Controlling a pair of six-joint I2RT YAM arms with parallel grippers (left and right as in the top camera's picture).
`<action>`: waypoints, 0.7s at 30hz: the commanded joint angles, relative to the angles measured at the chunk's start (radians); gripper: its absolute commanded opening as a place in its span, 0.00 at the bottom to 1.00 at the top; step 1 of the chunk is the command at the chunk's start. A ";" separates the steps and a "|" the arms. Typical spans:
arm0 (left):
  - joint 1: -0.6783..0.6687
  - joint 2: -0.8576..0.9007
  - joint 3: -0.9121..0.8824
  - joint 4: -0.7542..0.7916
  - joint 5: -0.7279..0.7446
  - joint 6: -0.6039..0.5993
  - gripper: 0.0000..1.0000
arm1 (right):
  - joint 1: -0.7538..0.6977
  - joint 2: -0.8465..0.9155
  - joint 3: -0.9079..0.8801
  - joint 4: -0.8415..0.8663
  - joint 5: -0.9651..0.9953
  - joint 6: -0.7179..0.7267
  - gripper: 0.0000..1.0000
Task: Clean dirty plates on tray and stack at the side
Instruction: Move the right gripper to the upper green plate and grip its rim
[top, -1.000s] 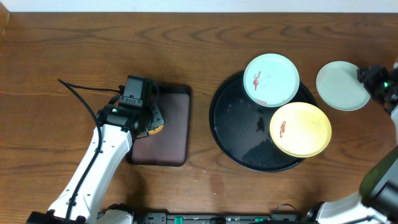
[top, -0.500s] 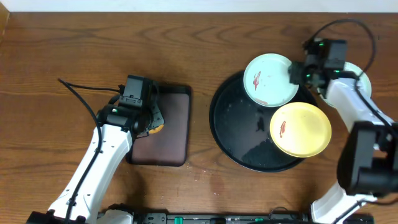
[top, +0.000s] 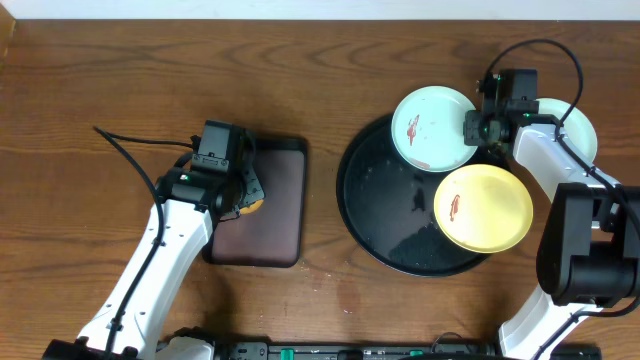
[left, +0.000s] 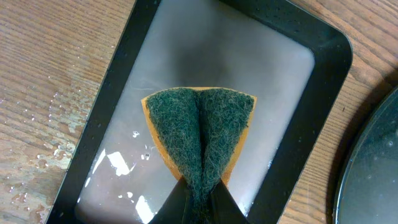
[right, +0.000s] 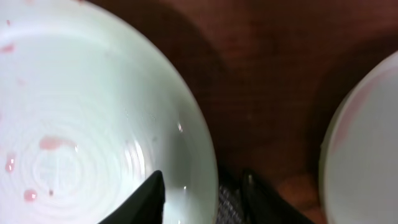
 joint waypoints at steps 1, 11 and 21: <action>0.004 0.003 -0.010 0.003 -0.005 0.014 0.08 | 0.008 0.016 0.000 -0.015 -0.023 -0.005 0.29; 0.004 0.003 -0.010 0.003 -0.005 0.014 0.08 | 0.034 0.016 0.000 -0.023 -0.023 -0.005 0.01; 0.004 0.003 -0.012 -0.005 -0.005 0.014 0.07 | 0.037 0.101 -0.005 -0.029 -0.008 -0.016 0.09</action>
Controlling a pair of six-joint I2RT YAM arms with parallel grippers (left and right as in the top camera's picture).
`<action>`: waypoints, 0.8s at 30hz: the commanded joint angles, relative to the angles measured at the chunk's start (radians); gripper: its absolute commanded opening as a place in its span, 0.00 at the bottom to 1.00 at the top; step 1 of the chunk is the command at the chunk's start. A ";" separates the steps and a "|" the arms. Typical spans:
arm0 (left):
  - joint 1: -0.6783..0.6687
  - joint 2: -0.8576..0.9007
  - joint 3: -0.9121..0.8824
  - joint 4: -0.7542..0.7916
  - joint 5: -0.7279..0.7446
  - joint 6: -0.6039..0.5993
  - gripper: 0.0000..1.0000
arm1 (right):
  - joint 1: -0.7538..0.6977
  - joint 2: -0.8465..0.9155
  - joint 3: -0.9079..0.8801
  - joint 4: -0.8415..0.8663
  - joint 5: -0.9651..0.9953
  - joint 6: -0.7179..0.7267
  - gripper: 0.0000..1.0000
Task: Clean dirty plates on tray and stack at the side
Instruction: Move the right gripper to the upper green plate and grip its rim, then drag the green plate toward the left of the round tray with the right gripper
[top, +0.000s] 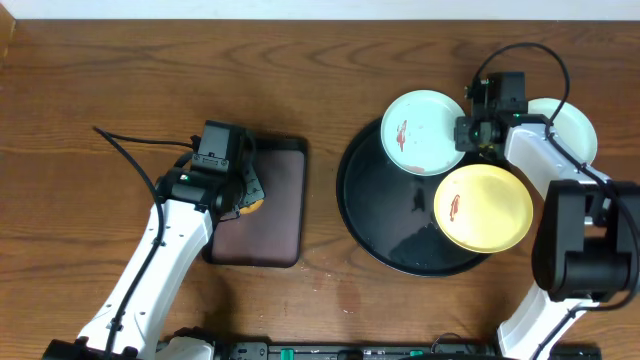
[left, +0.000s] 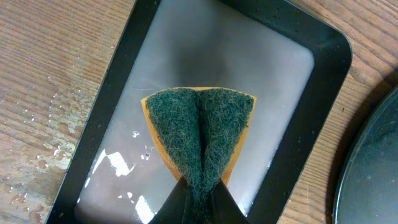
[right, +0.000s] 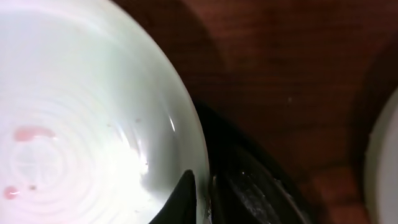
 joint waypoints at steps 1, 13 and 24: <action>0.004 0.003 -0.014 -0.005 -0.005 0.014 0.07 | 0.005 0.080 -0.005 0.006 0.002 -0.014 0.09; 0.004 0.003 -0.058 0.027 0.022 0.015 0.07 | 0.042 0.053 0.008 0.015 -0.008 -0.011 0.01; 0.004 0.003 -0.057 0.184 0.307 0.128 0.07 | 0.209 -0.042 0.008 -0.111 0.052 -0.040 0.01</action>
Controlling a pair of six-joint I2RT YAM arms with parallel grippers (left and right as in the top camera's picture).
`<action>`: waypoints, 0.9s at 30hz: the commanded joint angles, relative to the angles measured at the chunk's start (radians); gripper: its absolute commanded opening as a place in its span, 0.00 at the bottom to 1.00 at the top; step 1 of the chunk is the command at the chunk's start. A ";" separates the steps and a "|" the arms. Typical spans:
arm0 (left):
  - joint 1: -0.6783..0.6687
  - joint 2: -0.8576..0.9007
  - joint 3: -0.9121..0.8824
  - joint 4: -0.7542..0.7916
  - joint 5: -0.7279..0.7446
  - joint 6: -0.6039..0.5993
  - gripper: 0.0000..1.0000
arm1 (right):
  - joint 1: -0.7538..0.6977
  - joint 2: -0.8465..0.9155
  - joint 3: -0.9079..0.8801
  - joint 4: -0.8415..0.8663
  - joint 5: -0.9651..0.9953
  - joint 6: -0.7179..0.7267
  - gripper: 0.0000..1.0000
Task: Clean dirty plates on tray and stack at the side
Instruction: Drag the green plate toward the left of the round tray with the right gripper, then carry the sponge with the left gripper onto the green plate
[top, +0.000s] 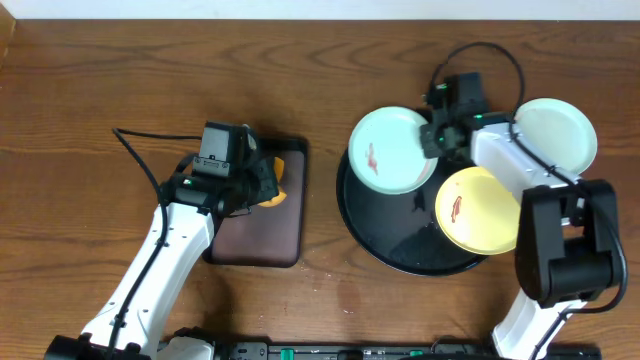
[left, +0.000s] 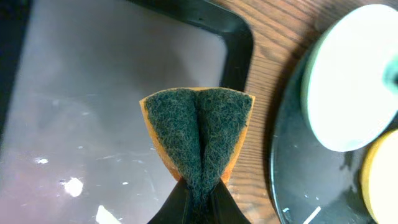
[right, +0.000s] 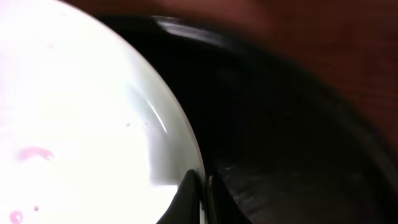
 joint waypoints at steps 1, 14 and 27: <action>0.003 0.003 -0.005 0.011 0.028 0.054 0.07 | 0.034 -0.021 -0.009 -0.072 0.028 -0.016 0.01; -0.043 0.035 -0.010 0.079 0.065 0.047 0.08 | 0.066 -0.086 0.003 -0.277 0.029 -0.015 0.01; -0.212 0.035 -0.005 0.325 0.057 -0.320 0.08 | 0.064 -0.083 -0.013 -0.306 0.025 0.095 0.01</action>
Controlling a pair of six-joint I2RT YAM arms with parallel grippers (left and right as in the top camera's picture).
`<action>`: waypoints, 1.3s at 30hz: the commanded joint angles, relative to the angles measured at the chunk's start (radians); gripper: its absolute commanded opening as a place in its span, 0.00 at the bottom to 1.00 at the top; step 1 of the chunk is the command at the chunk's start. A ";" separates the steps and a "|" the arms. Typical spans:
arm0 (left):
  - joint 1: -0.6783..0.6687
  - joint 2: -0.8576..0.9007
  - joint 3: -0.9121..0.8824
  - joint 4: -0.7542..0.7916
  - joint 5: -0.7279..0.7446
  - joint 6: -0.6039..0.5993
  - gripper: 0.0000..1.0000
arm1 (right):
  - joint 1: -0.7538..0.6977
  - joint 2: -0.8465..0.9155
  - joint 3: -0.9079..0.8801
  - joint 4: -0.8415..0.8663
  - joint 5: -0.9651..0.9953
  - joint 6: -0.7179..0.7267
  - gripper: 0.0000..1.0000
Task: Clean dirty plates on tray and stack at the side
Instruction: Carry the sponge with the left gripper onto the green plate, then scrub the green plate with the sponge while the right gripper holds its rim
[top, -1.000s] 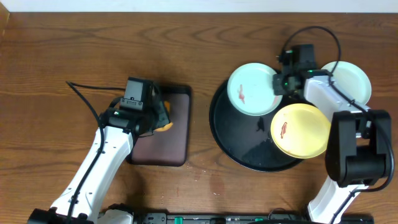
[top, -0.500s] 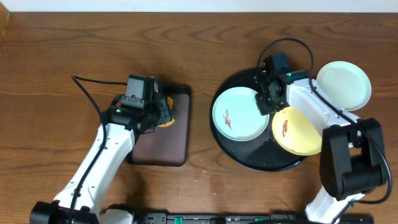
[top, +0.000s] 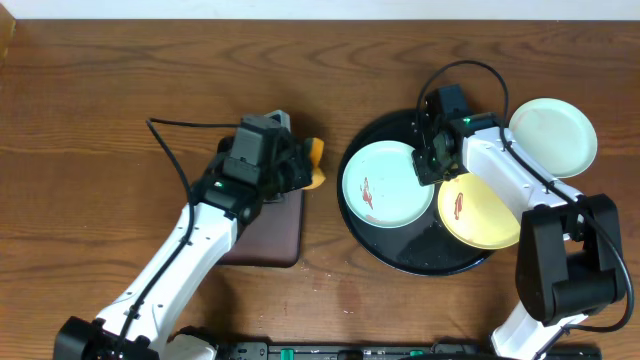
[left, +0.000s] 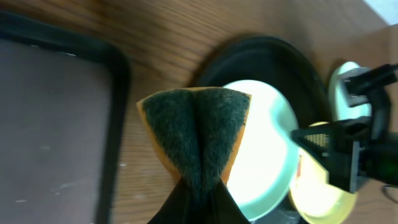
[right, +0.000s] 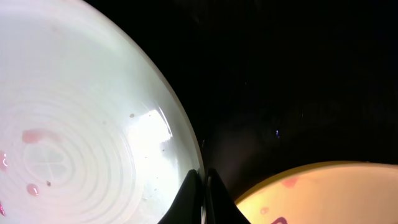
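Note:
A pale green plate (top: 387, 184) with red smears lies on the left half of the round black tray (top: 400, 245). My right gripper (top: 432, 165) is shut on its right rim (right: 186, 158). A yellow plate (top: 480, 208) with a red smear sits on the tray's right side (right: 311, 193). My left gripper (top: 297, 170) is shut on a folded orange sponge with a green scouring face (left: 196, 134), held over the wood between the rectangular tray and the round tray. The sponge shows orange from overhead (top: 316, 165).
A rectangular black tray (top: 270, 225) with a wet grey floor (left: 50, 118) lies under my left arm. A clean pale plate (top: 553, 135) rests on the wood at the right of the round tray. The right arm's cable loops above the tray.
My right gripper has brought the green plate down and left, now flat on the tray's left half. My left gripper has carried the sponge right, off the rectangular tray toward the plate.
At first my right gripper stood open around the green plate's rim at the tray's far edge, while the left held the sponge over the rectangular tray. Then the right shut on the rim. Afterwards the plate shifted left, and the sponge moved toward it.

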 joint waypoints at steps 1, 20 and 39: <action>-0.061 0.000 0.000 0.071 0.012 -0.166 0.07 | 0.002 -0.010 -0.009 -0.001 0.006 0.037 0.01; -0.308 0.318 0.230 0.089 -0.257 -0.180 0.07 | 0.002 -0.010 -0.009 0.003 0.010 0.079 0.01; -0.386 0.492 0.250 0.139 -0.429 -0.275 0.07 | -0.035 -0.010 -0.076 0.101 0.002 0.103 0.01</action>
